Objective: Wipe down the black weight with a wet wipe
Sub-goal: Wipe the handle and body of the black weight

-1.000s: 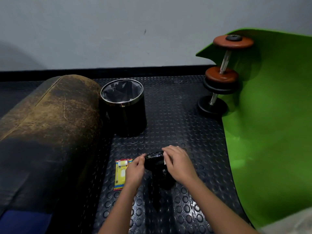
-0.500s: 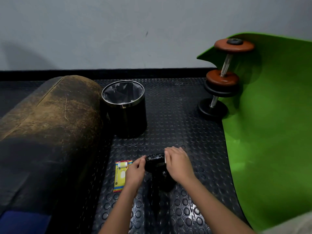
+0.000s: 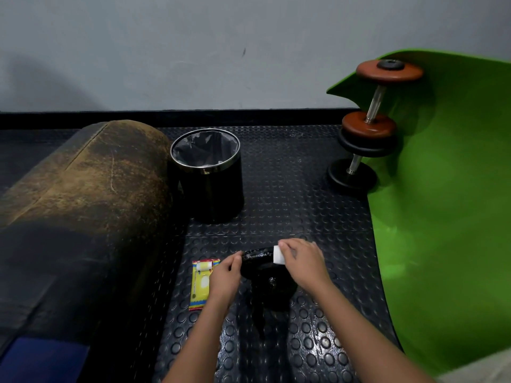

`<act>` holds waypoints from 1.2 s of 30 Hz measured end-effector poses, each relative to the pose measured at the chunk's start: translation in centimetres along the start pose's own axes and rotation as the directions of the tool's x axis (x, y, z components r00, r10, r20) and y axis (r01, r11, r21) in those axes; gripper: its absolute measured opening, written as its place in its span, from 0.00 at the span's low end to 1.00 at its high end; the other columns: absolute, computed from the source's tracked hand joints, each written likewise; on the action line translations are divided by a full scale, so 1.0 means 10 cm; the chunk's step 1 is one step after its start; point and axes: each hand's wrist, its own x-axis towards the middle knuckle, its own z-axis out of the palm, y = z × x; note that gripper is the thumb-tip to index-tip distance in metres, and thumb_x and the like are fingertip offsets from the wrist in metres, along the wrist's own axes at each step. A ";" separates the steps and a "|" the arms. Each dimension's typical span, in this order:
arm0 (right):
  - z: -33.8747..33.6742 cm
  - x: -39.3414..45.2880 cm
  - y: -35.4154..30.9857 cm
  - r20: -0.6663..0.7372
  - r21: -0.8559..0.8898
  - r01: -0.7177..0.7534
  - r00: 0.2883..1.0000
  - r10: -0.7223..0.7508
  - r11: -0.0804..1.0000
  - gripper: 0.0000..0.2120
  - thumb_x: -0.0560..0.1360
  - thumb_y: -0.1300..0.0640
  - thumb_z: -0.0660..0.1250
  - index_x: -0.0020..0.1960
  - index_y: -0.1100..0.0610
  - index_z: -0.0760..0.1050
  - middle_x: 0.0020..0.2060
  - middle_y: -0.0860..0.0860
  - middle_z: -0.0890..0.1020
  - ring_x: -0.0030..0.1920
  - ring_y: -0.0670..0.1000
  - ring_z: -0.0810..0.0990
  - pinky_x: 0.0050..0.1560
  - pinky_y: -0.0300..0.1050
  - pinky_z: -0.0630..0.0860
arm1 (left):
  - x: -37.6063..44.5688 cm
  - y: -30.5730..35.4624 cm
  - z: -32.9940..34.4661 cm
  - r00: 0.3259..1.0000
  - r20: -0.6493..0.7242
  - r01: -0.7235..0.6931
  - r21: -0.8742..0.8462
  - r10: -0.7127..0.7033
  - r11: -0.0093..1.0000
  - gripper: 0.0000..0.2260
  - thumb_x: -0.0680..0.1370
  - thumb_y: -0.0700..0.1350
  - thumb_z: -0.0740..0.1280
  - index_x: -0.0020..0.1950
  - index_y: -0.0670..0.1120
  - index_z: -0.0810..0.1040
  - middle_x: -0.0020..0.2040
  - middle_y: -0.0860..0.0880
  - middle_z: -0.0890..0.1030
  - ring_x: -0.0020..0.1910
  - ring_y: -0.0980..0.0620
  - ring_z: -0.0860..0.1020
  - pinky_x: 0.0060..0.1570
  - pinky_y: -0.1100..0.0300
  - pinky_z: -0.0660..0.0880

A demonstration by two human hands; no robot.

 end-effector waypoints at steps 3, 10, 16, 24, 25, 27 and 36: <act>0.04 0.00 -0.12 0.010 -0.065 0.090 0.996 -0.089 0.994 0.18 0.83 0.44 0.54 0.64 0.45 0.78 0.60 0.40 0.80 0.63 0.43 0.74 0.77 0.48 0.48 | 0.03 0.00 0.01 1.000 0.004 0.011 0.002 -0.011 1.000 0.15 0.82 0.49 0.58 0.66 0.49 0.77 0.63 0.51 0.78 0.59 0.55 0.74 0.55 0.65 0.68; -0.14 0.06 -0.08 0.057 0.098 0.087 0.994 -0.092 0.991 0.11 0.74 0.48 0.72 0.56 0.42 0.82 0.57 0.39 0.81 0.66 0.41 0.72 0.78 0.46 0.41 | 0.02 0.01 0.00 1.000 0.006 0.009 0.025 -0.009 1.000 0.15 0.82 0.48 0.58 0.66 0.49 0.76 0.62 0.51 0.79 0.56 0.57 0.73 0.53 0.65 0.67; -0.23 0.11 -0.01 0.130 0.210 -0.045 0.991 0.018 0.977 0.11 0.65 0.51 0.81 0.44 0.39 0.83 0.49 0.37 0.77 0.57 0.47 0.74 0.62 0.52 0.74 | 0.03 0.01 0.00 1.000 0.009 0.029 0.008 -0.029 1.000 0.15 0.82 0.47 0.59 0.65 0.48 0.77 0.63 0.50 0.78 0.60 0.55 0.74 0.56 0.65 0.67; -0.23 0.14 0.03 0.017 0.181 -0.007 1.000 0.004 0.983 0.11 0.73 0.50 0.73 0.54 0.40 0.80 0.45 0.41 0.78 0.50 0.43 0.76 0.64 0.52 0.71 | 0.03 0.01 0.00 0.999 0.016 0.031 0.016 -0.031 0.999 0.14 0.81 0.47 0.59 0.65 0.48 0.77 0.63 0.50 0.78 0.61 0.54 0.74 0.57 0.64 0.68; -0.24 0.14 0.04 0.027 0.128 -0.023 0.999 0.019 0.991 0.13 0.74 0.48 0.71 0.59 0.41 0.79 0.49 0.41 0.77 0.53 0.45 0.76 0.66 0.51 0.68 | 0.03 0.01 0.00 0.999 0.018 0.029 0.013 -0.029 0.999 0.14 0.81 0.47 0.59 0.65 0.48 0.77 0.63 0.50 0.78 0.61 0.54 0.74 0.56 0.65 0.68; -0.24 0.14 0.05 0.069 -0.019 -0.066 0.995 0.067 0.998 0.18 0.78 0.42 0.65 0.66 0.45 0.76 0.59 0.43 0.75 0.64 0.49 0.71 0.71 0.49 0.60 | 0.04 0.01 0.00 0.999 0.021 0.026 0.022 -0.027 0.999 0.15 0.82 0.47 0.59 0.65 0.48 0.77 0.64 0.50 0.78 0.62 0.54 0.74 0.56 0.65 0.67; -0.25 0.10 -0.06 -0.013 0.063 -0.084 0.996 0.085 0.994 0.03 0.76 0.45 0.67 0.49 0.41 0.78 0.51 0.40 0.76 0.57 0.44 0.74 0.73 0.51 0.54 | 0.05 0.20 0.04 0.997 0.005 -0.075 0.183 0.075 0.980 0.15 0.79 0.40 0.58 0.60 0.52 0.79 0.55 0.50 0.82 0.37 0.56 0.77 0.34 0.69 0.71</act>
